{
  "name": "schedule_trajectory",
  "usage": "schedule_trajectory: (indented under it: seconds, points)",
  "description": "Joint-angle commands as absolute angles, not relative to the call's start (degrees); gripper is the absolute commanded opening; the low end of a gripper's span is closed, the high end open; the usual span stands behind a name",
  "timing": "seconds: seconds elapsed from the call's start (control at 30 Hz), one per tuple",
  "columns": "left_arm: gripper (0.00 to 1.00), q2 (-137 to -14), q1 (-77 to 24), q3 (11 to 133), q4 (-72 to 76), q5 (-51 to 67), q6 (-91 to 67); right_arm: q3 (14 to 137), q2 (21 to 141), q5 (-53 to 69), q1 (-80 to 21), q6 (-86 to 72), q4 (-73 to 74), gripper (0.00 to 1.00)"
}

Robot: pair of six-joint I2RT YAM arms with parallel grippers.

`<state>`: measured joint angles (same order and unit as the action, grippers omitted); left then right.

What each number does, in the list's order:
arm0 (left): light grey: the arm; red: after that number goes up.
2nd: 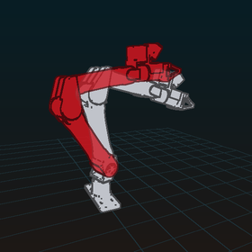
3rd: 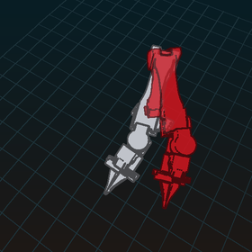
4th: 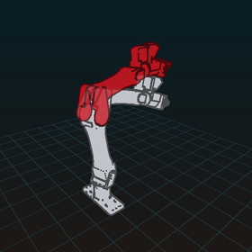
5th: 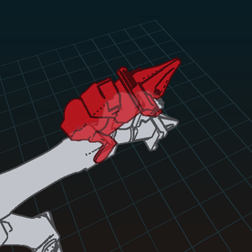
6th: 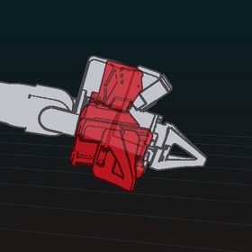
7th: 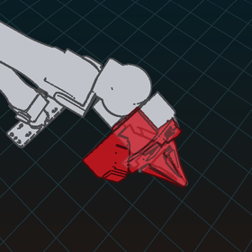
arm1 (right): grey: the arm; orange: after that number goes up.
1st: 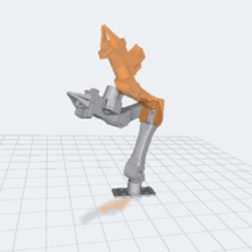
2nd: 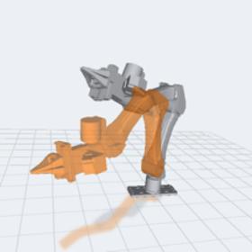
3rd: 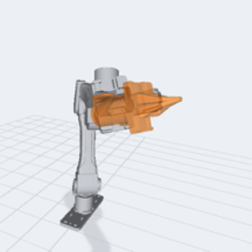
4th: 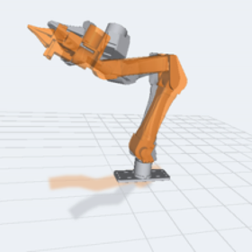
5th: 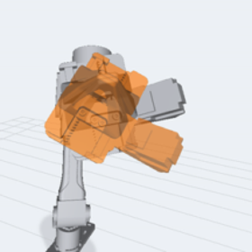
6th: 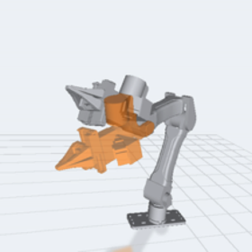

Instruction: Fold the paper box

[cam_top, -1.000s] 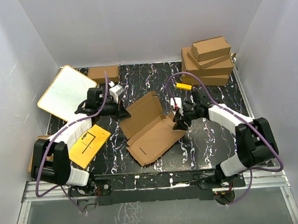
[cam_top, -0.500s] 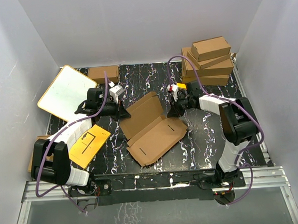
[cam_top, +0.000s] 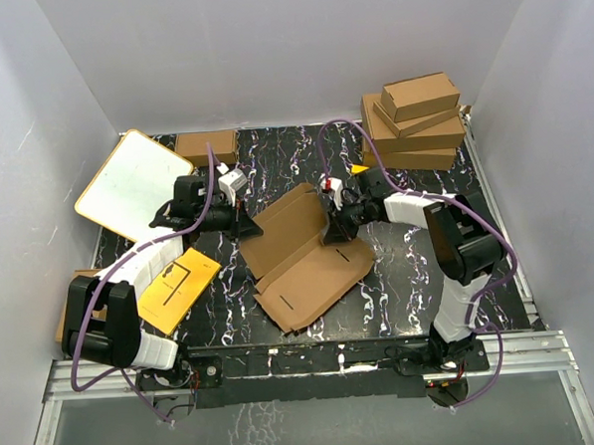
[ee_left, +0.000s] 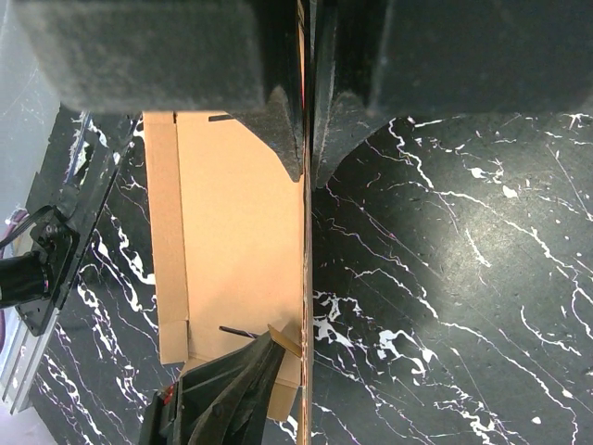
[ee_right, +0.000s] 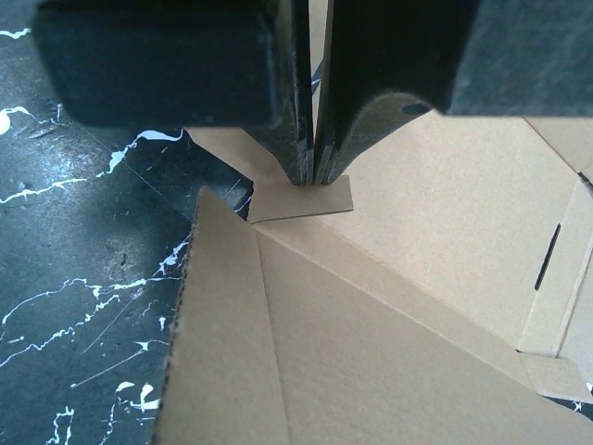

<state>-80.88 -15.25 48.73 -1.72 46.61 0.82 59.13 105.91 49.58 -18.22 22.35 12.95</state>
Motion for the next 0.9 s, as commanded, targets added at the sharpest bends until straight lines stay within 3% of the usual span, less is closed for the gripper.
schedule_trajectory:
  seconds: [0.0,0.3,0.63,0.87]
  points:
    - [0.00,-78.9,-15.5,48.6,-0.4,49.5,0.6,61.2,105.4,51.1,-17.9,22.7,10.5,0.13]
    - [0.00,-76.5,-15.5,48.2,-0.5,47.3,1.0,56.8,94.4,58.2,-11.7,35.9,17.7,0.25]
    - [0.00,-76.0,-14.4,48.2,3.8,52.9,-5.7,48.0,84.4,70.6,-10.7,66.3,30.5,0.36]
    - [0.00,-73.5,-10.3,48.7,11.6,56.4,-21.9,53.7,84.0,75.2,-8.8,64.1,35.6,0.37]
